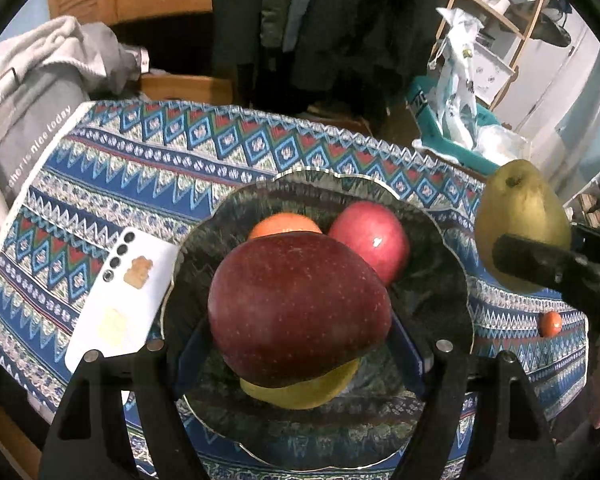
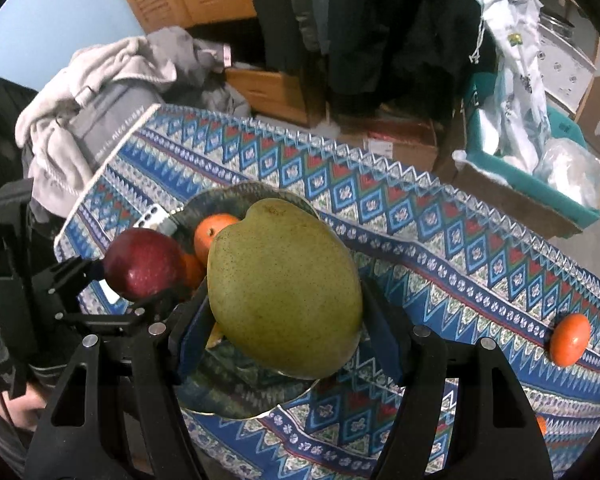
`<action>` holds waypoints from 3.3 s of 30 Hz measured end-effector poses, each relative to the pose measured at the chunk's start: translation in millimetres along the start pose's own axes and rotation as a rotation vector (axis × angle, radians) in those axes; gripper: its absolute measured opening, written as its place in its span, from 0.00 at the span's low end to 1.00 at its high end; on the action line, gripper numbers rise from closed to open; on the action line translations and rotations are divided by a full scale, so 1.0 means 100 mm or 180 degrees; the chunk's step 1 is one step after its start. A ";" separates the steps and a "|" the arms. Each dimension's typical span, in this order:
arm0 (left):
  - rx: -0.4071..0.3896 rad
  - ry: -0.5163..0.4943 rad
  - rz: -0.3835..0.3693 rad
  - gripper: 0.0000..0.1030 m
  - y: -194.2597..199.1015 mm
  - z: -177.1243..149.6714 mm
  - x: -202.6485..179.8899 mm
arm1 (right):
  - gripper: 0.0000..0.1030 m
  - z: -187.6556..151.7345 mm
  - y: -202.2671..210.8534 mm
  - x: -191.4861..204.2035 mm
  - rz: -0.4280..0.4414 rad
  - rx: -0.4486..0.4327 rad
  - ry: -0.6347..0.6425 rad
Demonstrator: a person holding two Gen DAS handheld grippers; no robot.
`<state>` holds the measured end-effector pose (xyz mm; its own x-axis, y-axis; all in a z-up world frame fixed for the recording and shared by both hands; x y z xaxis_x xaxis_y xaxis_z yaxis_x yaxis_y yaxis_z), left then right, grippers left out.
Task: Organize fruits
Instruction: 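Lower the green pear into the bowl and open the right tool while the left tool releases the apple, then withdraw both tools up from the glass bowl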
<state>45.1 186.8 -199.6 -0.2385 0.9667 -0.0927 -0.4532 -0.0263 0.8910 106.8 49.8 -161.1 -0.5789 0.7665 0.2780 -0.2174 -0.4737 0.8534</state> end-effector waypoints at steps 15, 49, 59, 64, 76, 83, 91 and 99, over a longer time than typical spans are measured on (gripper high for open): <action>-0.0040 0.0006 0.0033 0.78 0.08 -0.01 0.01 | 0.68 -0.08 -0.17 0.01 0.0056 0.0134 0.0009; -0.0340 -0.0089 0.0120 0.78 0.62 0.05 0.02 | 0.69 -0.06 -0.03 0.07 -0.0024 0.0037 0.0051; -0.0660 -0.0098 -0.0034 0.82 1.06 0.21 -0.18 | 0.70 0.14 0.74 0.03 -0.0308 -0.0542 0.0087; -0.0796 -0.0131 -0.0093 0.84 1.27 0.28 -0.31 | 0.74 0.16 1.10 0.00 -0.0383 -0.0802 0.0069; -0.1062 -0.0309 -0.0161 0.85 1.60 0.33 -0.63 | 0.83 0.03 1.79 -0.04 -0.0591 -0.1221 0.0157; -0.1186 -0.0355 -0.0258 0.89 1.79 0.36 -0.84 | 0.87 -0.10 2.07 -0.13 -0.0669 -0.1373 0.0149; -0.1330 -0.0457 -0.0249 0.96 1.86 0.37 -1.07 | 0.87 -0.27 2.23 -0.36 -0.0786 -0.1420 0.0045; -0.1294 -0.0642 -0.0293 0.97 1.80 0.34 -1.36 | 0.87 -0.43 2.32 -0.62 -0.0871 -0.1418 -0.0103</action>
<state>25.4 58.8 -11.7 -0.0277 0.9989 -0.0390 -0.7742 0.0032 0.6329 58.7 -126.3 1.0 -0.4311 0.8978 0.0906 -0.6745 -0.3873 0.6285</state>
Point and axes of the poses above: each gripper's, at about its wrist camera, not at the fingertips, and y roughly against the way its jaws point, x to its left, z to its top, the point moved 5 cm from there along -y, roughly the way its jaws point, and after that the axes turned 5 degrees about z, right-handed, at the moved point
